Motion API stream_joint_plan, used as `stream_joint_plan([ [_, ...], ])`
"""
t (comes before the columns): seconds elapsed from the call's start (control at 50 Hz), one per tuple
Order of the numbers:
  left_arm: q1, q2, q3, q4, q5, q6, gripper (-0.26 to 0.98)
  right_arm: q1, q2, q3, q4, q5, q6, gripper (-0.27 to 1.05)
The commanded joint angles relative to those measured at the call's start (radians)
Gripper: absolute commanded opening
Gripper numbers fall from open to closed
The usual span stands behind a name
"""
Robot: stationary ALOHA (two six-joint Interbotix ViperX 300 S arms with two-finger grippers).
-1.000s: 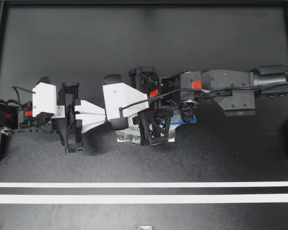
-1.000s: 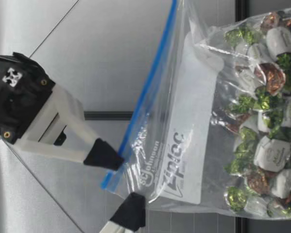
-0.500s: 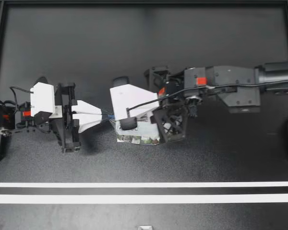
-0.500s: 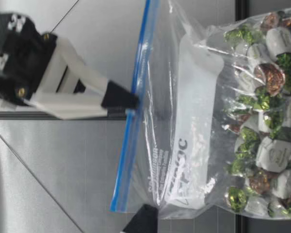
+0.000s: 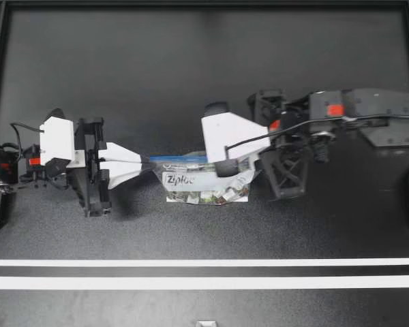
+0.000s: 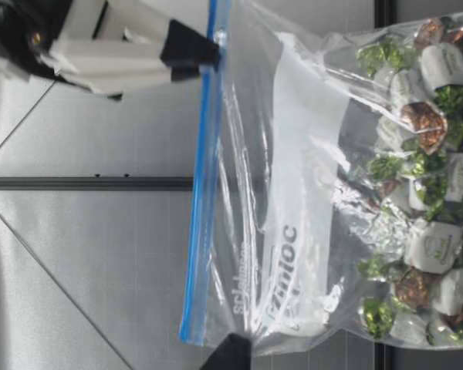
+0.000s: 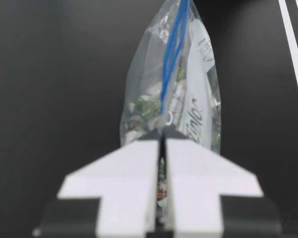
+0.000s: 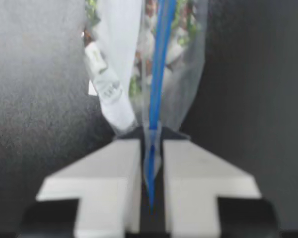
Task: Slide open the ziploc bag.
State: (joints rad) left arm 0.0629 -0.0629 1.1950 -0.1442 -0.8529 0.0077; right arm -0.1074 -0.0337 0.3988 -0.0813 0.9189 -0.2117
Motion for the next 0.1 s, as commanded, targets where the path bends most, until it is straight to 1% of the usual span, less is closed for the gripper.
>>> stream_joint_plan([
  [0.0, 0.003, -0.025, 0.003, -0.011, -0.002, 0.002, -0.17, -0.02, -0.064, 0.025, 0.0, -0.017, 0.005, -0.1],
  [0.08, 0.003, -0.028, 0.005, -0.014, 0.0, 0.002, -0.17, -0.02, -0.084, 0.049, 0.0, -0.031, 0.005, -0.1],
])
